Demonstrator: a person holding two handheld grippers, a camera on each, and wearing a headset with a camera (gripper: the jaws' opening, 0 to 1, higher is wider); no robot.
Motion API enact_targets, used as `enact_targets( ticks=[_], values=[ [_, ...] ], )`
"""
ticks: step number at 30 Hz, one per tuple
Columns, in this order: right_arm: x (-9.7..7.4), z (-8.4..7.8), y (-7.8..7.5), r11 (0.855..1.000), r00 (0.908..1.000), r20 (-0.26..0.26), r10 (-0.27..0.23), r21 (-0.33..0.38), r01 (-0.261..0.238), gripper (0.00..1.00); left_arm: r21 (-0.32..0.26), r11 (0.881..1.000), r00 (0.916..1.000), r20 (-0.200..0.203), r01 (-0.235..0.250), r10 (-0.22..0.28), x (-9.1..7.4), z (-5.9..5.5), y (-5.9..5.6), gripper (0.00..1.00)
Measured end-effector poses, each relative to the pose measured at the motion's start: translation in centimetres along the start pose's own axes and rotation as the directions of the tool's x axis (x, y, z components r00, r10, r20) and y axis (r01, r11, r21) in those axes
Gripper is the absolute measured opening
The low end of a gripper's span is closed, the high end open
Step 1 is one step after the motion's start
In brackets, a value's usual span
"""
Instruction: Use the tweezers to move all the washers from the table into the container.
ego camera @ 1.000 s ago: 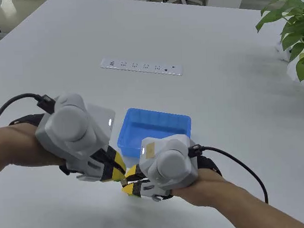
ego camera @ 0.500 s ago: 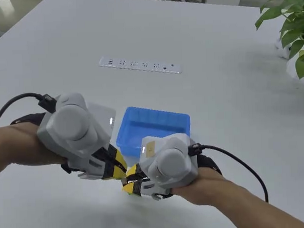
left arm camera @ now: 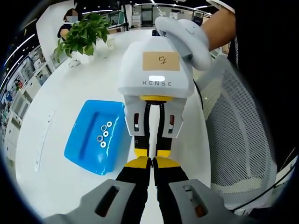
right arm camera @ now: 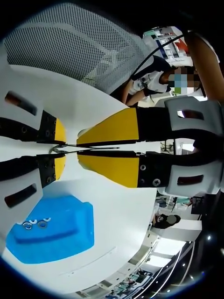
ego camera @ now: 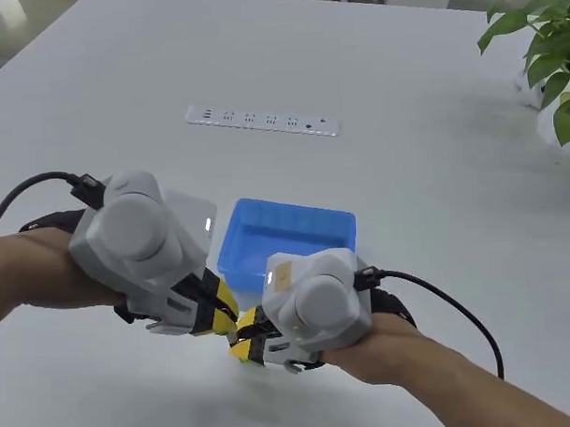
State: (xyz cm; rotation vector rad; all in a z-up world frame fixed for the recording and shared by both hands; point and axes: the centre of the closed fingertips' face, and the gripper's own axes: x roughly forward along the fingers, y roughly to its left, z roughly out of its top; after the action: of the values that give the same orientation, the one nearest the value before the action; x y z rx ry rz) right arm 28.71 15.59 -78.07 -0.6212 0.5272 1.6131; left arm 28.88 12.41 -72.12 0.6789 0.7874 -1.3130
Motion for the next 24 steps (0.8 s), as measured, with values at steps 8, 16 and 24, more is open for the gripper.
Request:
enact_targets(
  ticks=[8, 16, 24],
  values=[
    [-0.6, 0.6, -0.2, 1.000, 1.0000, 0.000, -0.008, -0.014, 0.008, 0.09, -0.004, 1.000, 0.9998, 0.018, -0.004, 0.004, -0.7, 0.6, 0.1, 0.07],
    [-1.3, 1.2, -0.3, 0.999, 0.9999, 0.000, -0.016, -0.034, 0.016, 0.09, 0.000, 1.000, 0.9998, 0.020, -0.006, 0.006, -1.4, 1.2, 0.0, 0.07],
    [-2.2, 2.0, -0.6, 0.999, 0.9996, 0.007, -0.029, -0.045, 0.029, 0.09, 0.015, 1.000, 0.9998, 0.018, -0.012, 0.012, -2.3, 2.0, 0.3, 0.07]
  ],
)
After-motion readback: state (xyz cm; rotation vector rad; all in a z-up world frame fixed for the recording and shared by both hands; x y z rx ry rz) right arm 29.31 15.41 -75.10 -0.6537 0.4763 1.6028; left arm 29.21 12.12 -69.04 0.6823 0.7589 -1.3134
